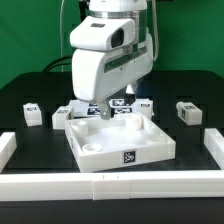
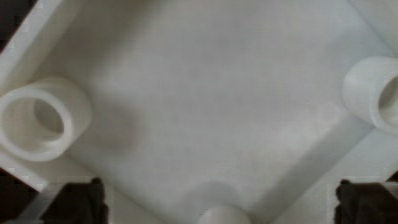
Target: Assemble one leg
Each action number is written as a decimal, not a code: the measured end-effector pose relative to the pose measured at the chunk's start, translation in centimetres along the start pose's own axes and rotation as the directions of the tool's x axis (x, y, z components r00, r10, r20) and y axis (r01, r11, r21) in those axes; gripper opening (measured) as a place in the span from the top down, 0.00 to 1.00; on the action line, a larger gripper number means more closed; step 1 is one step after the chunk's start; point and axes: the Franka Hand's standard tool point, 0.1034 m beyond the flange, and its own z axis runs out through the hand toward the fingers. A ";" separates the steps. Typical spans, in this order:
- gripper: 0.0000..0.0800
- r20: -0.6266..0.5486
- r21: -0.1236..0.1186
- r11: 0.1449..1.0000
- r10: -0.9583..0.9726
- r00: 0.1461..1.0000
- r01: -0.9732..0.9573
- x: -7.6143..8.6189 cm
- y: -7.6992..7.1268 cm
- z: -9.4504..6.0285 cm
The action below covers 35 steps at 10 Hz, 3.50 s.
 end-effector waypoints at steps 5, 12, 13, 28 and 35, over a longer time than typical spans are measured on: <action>0.19 -0.005 -0.059 0.879 -0.473 0.881 0.472 -4.9 -3.1 2.4; 0.19 0.012 -0.038 0.831 -0.554 0.832 0.554 -5.5 -5.1 4.5; 0.19 0.014 -0.026 0.818 -0.574 0.818 0.575 -5.7 -5.6 5.2; 0.94 0.008 0.004 0.827 -0.562 0.827 0.562 -6.3 -6.2 6.8; 0.94 -0.004 -0.015 0.872 -0.489 0.872 0.489 -1.7 -6.6 6.7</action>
Offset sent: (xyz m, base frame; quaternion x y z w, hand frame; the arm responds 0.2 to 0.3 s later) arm -0.0411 0.0013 -0.0088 -0.0181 0.0713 -0.2992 0.9514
